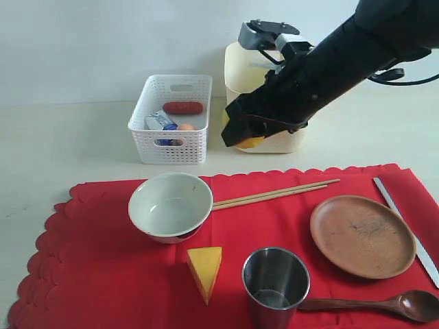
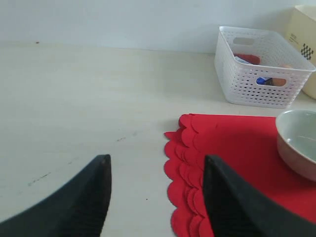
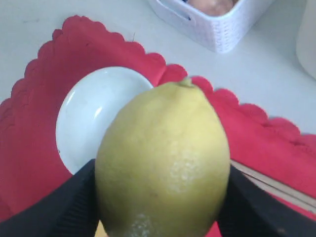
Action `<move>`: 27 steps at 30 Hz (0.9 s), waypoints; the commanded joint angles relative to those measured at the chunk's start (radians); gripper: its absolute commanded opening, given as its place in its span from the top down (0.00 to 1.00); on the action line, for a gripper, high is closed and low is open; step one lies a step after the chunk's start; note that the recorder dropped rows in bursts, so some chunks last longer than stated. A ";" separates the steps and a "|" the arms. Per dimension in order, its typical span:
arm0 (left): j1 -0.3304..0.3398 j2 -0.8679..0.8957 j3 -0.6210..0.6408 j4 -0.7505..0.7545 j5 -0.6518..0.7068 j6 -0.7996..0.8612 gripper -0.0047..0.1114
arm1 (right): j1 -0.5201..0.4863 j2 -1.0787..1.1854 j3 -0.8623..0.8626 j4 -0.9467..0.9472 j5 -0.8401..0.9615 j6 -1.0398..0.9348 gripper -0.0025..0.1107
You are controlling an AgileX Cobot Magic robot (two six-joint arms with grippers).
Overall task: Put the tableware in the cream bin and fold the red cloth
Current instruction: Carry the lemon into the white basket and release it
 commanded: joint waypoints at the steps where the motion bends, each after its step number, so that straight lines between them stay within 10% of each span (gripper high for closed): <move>1: -0.001 -0.005 0.003 0.000 -0.010 -0.004 0.49 | -0.004 0.013 -0.063 0.020 -0.034 -0.030 0.98; 27: -0.001 -0.005 0.003 0.000 -0.010 -0.005 0.49 | 0.093 0.349 -0.534 -0.117 0.054 -0.030 0.98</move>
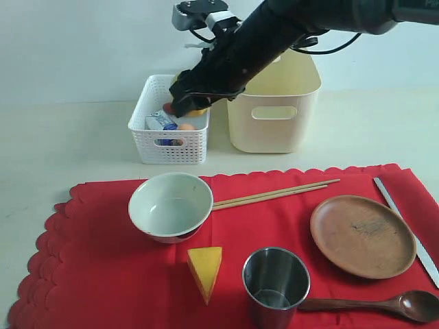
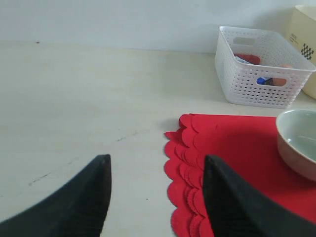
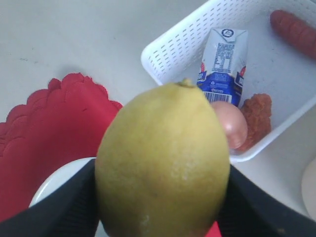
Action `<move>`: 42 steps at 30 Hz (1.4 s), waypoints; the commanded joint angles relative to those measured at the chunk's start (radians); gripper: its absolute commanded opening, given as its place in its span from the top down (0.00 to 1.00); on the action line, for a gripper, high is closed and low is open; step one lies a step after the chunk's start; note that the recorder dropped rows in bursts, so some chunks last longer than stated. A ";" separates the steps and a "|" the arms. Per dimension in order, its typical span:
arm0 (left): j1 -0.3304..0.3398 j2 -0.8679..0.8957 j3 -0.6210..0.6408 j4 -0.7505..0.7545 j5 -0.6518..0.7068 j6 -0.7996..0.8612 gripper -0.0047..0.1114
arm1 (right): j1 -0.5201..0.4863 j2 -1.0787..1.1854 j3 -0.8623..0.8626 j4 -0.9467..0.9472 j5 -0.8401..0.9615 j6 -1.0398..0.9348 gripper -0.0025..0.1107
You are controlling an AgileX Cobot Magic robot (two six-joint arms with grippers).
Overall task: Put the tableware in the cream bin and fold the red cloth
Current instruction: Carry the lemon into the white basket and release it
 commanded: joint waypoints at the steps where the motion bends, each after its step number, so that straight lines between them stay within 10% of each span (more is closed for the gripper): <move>1: -0.001 -0.005 0.003 0.000 -0.010 -0.005 0.49 | 0.001 0.053 -0.082 -0.025 0.022 -0.009 0.98; 31: -0.001 -0.005 0.003 0.000 -0.010 -0.003 0.49 | -0.017 0.371 -0.403 -0.087 -0.134 -0.071 0.97; 42: -0.001 -0.005 0.003 0.000 -0.010 -0.003 0.49 | -0.015 0.369 -0.403 -0.013 -0.054 -0.121 0.57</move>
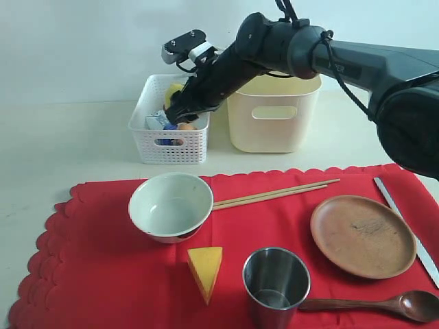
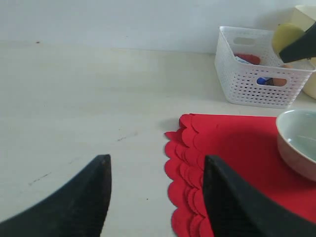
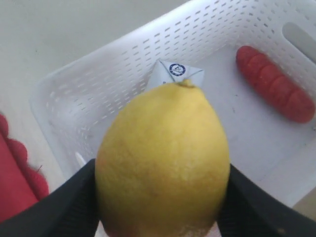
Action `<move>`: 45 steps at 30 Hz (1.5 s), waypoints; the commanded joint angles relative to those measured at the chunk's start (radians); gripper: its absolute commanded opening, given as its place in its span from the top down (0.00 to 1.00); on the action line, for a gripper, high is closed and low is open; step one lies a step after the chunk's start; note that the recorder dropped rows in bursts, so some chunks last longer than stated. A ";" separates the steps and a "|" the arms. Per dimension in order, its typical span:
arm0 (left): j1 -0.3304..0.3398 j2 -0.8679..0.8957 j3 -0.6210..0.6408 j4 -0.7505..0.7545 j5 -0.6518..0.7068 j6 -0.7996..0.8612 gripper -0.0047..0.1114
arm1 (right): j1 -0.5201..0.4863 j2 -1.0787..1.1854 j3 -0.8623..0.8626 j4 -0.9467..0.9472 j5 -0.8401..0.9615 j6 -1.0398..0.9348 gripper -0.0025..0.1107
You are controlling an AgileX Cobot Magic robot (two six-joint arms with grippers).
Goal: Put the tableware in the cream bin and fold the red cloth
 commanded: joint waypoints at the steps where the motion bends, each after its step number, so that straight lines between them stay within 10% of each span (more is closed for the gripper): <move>1: -0.001 -0.005 0.003 0.000 -0.010 -0.003 0.49 | -0.002 -0.012 -0.012 0.034 0.024 -0.011 0.56; 13: -0.001 -0.005 0.003 0.000 -0.010 -0.003 0.49 | -0.002 -0.018 -0.012 0.025 0.071 0.083 0.31; 27: -0.001 -0.005 0.003 0.000 -0.010 -0.003 0.49 | -0.002 -0.033 -0.012 0.018 0.116 0.184 0.28; 37: -0.001 -0.005 0.003 0.000 -0.010 -0.003 0.49 | -0.002 -0.053 -0.012 0.002 0.244 0.268 0.50; 45: -0.001 -0.005 0.003 0.000 -0.010 -0.003 0.49 | -0.002 -0.053 -0.012 -0.023 0.339 0.358 0.98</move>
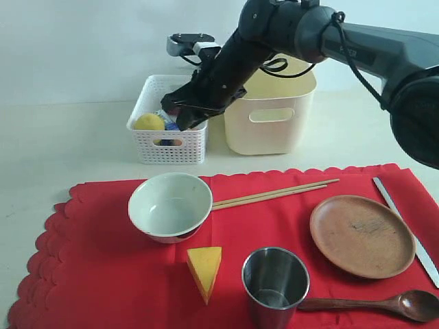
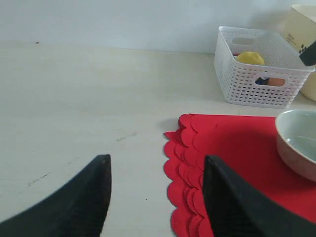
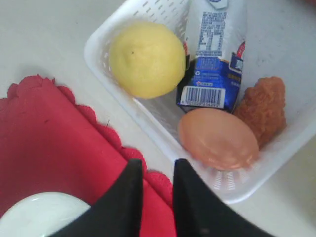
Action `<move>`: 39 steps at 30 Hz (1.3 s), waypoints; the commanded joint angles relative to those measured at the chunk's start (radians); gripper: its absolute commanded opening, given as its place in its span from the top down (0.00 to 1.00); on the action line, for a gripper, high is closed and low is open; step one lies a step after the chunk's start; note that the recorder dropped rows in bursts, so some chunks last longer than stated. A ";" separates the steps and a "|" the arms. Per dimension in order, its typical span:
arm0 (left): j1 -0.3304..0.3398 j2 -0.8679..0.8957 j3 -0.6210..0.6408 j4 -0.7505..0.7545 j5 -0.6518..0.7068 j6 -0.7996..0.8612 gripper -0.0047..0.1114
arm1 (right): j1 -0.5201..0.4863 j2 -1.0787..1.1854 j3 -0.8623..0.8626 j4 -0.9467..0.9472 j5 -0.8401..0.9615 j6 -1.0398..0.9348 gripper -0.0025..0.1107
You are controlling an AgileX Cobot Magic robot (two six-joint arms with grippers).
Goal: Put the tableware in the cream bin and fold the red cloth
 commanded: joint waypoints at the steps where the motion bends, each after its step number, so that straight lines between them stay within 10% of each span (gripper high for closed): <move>1: -0.001 -0.005 0.003 0.000 -0.010 -0.003 0.49 | -0.002 -0.008 -0.004 -0.002 0.088 0.050 0.98; 39: -0.001 -0.005 0.003 0.000 -0.010 -0.003 0.49 | -0.002 -1.558 1.339 -0.368 -0.226 0.186 0.98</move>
